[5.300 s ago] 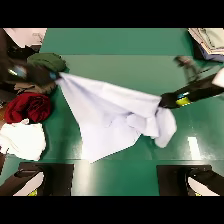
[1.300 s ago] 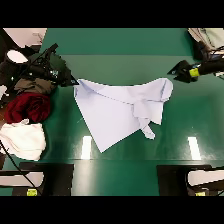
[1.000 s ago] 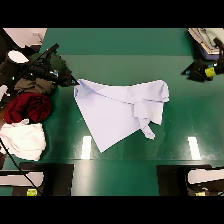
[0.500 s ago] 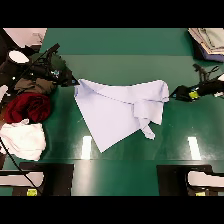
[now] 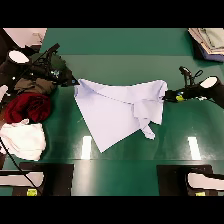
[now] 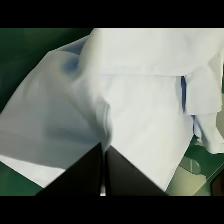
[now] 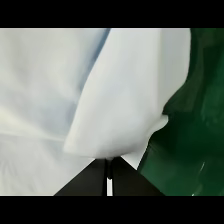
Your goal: Fold the shirts.
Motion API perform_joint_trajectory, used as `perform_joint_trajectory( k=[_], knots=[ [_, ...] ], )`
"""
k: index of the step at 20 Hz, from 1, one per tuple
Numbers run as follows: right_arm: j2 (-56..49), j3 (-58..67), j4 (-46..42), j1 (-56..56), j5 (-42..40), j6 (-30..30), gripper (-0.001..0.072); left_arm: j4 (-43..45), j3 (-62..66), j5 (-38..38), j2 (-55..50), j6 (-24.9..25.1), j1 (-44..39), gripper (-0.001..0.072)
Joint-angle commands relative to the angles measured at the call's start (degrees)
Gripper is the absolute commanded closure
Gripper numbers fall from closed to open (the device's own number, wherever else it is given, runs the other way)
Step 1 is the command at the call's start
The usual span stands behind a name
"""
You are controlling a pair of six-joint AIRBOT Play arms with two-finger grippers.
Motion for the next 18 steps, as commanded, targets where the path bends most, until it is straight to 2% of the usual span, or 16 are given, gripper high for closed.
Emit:
perform_joint_trajectory(
  k=[1, 7, 11, 14, 18],
  knots=[
    [4.0, 0.8, 0.5, -1.5, 0.4, 0.6, 0.0692, 0.2, 0.8, -0.3, 1.8, -0.4, 0.2, 0.0686],
    [22.2, 19.5, 0.5, -10.6, 1.0, 6.8, 0.0692, 1.8, 21.4, 1.0, 13.1, -0.4, 0.2, 0.0685],
    [31.7, 30.6, 0.4, -14.3, 0.5, 6.9, 0.0691, 1.7, 34.1, 4.5, 21.7, -0.4, 0.2, 0.0684],
    [37.6, 34.9, 0.4, -15.8, 0.4, 6.9, 0.0692, 1.7, 39.0, 6.0, 28.0, -0.4, 0.2, 0.0684],
    [43.6, 38.0, 0.3, -19.9, -0.1, 6.9, 0.0692, 1.2, 39.4, 10.9, 35.8, -0.4, 0.2, 0.0685]
  ],
)
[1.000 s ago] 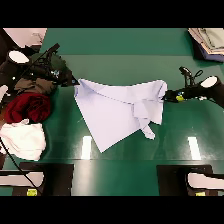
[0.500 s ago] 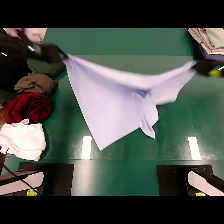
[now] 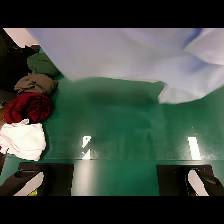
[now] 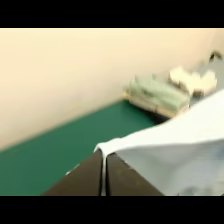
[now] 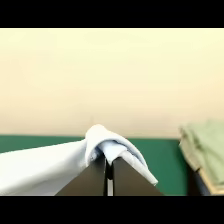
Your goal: Fold the shirts.
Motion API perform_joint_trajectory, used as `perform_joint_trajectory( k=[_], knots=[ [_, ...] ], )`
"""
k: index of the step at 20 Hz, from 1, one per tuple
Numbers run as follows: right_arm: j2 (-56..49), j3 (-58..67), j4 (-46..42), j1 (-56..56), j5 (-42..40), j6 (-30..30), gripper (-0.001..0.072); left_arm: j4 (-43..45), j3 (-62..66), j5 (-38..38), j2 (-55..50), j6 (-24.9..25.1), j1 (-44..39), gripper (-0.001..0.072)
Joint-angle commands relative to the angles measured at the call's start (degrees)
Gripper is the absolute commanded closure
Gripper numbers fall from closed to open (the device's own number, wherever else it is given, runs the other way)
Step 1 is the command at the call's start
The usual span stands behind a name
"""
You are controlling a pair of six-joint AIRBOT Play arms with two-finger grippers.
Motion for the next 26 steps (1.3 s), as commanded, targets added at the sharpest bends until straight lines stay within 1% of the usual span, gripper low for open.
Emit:
perform_joint_trajectory(
  k=[1, 3, 4, 6, 8, 10, 11, 13, 14, 15, 17, 19, 21, 24, 25, 26],
  knots=[
    [5.4, 3.3, -0.2, -4.3, -0.5, 0.1, 0.0692, -0.8, 1.7, 5.4, 6.8, 0.0, 0.0, 0.0685],
    [6.5, 4.3, 0.0, -7.3, 0.0, 0.2, 0.0693, -2.9, 2.4, 6.9, 8.2, 0.0, 0.0, 0.0685],
    [6.4, 5.0, -0.1, -8.6, 1.1, 1.7, 0.0693, -3.8, 2.4, 7.2, 8.5, 0.0, 0.0, 0.0685],
    [3.9, 8.4, 0.0, -10.8, 7.4, 5.0, 0.0694, -2.9, 2.3, 5.9, 7.8, 0.0, 0.0, 0.0685],
    [-1.7, 13.0, 0.7, -11.1, 17.1, 8.7, 0.0694, 1.3, 1.4, 3.0, 4.8, -3.1, 0.0, 0.0686],
    [-9.0, 16.2, 5.3, -10.7, 26.6, 11.0, 0.0694, 5.1, -1.1, -2.3, 0.1, -6.1, 0.0, 0.0686],
    [-13.1, 16.7, 7.0, -9.2, 30.9, 12.2, 0.0694, 5.4, -3.1, -6.3, -3.1, -7.1, 0.0, 0.0686],
    [-21.2, 16.2, 6.9, -3.7, 36.9, 13.2, 0.0694, 5.5, -7.3, -14.2, -10.6, -7.5, -0.2, 0.0685],
    [-24.9, 14.6, 6.8, -1.0, 38.4, 13.2, 0.0693, 5.7, -9.8, -17.1, -14.8, -7.5, -0.6, 0.0685],
    [-28.7, 12.0, 6.8, 2.0, 39.0, 13.1, 0.0694, 5.6, -12.2, -19.0, -18.6, -7.5, -0.9, 0.0685],
    [-35.2, 6.4, 6.8, 6.9, 37.4, 12.7, 0.0693, 6.1, -17.4, -19.5, -25.8, -7.5, -1.7, 0.0685],
    [-40.8, 1.7, 6.8, 10.2, 31.7, 11.0, 0.0693, 6.1, -20.8, -18.2, -32.3, -7.5, -1.8, 0.0685],
    [-44.9, -1.7, 6.5, 11.7, 24.7, 10.3, 0.0693, 6.3, -21.3, -16.0, -37.5, -7.0, -1.8, 0.0684],
    [-49.1, -2.6, 3.6, 12.0, 16.7, 10.3, 0.0692, 6.4, -21.3, -8.0, -39.9, -7.1, -1.7, 0.0681],
    [-49.7, -2.6, 4.0, 11.5, 14.9, 10.3, 0.0686, 6.4, -21.3, -5.6, -39.8, -7.1, -1.7, 0.0487],
    [-50.1, -2.6, 4.4, 10.7, 13.6, 10.3, 0.0570, 6.6, -21.2, -4.2, -39.8, -7.1, -1.7, 0.0152]
  ],
)
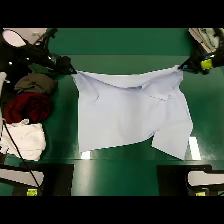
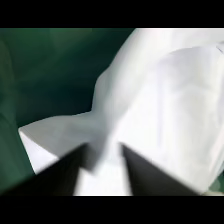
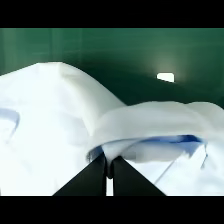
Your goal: Fold the shirts.
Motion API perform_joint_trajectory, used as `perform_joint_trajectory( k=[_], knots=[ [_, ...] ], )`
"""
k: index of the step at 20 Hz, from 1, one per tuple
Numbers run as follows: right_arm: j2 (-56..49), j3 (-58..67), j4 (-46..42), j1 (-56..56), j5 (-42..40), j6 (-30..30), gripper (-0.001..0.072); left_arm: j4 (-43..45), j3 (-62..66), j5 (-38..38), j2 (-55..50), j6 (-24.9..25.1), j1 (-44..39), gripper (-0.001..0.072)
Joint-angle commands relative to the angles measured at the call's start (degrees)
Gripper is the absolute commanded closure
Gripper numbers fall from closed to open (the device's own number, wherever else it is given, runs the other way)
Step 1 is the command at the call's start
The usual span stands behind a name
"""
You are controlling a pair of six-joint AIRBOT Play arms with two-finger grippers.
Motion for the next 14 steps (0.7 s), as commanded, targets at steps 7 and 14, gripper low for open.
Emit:
perform_joint_trajectory(
  k=[7, 14],
  knots=[
    [-0.7, 2.9, -0.5, -10.3, 10.5, -6.0, 0.0407, 7.6, 1.2, -8.3, 1.1, -2.1, 5.8, 0.0094],
    [15.0, -18.1, -0.5, -13.9, 6.6, -10.3, 0.0407, 6.3, -43.6, 1.3, 26.2, -3.1, 6.0, 0.0094]
  ],
)
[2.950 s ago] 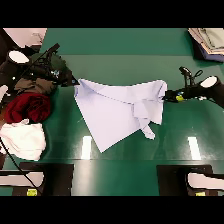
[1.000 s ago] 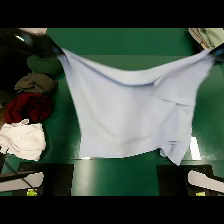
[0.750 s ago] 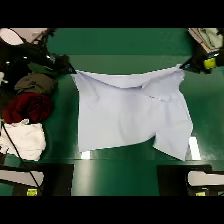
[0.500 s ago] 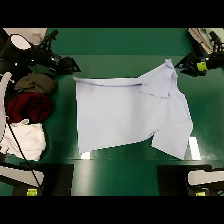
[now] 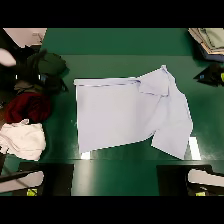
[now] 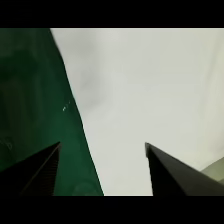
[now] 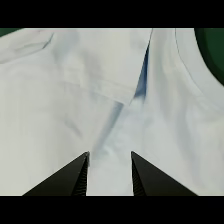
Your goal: Fold the shirts.
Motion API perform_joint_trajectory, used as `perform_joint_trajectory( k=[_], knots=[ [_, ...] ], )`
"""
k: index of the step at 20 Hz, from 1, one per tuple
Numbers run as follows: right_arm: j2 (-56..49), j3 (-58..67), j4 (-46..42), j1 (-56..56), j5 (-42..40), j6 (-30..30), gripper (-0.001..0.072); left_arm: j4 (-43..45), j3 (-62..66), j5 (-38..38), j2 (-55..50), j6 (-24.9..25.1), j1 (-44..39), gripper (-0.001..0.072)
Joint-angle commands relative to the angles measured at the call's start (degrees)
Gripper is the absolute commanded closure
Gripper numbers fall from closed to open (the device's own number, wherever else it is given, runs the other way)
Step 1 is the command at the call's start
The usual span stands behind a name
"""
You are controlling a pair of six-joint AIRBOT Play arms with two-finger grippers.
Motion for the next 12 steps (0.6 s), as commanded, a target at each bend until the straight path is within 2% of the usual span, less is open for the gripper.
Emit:
perform_joint_trajectory(
  k=[1, 5, 9, 12],
  knots=[
    [7.5, -10.8, 0.2, -1.1, -3.4, -2.3, 0.0407, -2.4, -24.6, 4.7, 13.1, -0.9, 0.2, 0.0094],
    [12.0, -18.3, 0.2, -1.1, -8.5, -2.3, 0.0407, -8.2, -41.7, 6.1, 23.0, -0.9, 0.2, 0.0094],
    [12.4, -18.6, 0.3, -1.1, -8.1, -2.3, 0.0407, -9.9, -48.1, 5.5, 24.8, -0.8, 0.2, 0.0094],
    [12.4, -18.6, 0.3, -1.1, -8.3, -2.3, 0.0407, -15.7, -51.8, 7.3, 24.8, 2.2, 0.2, 0.0114]
  ],
)
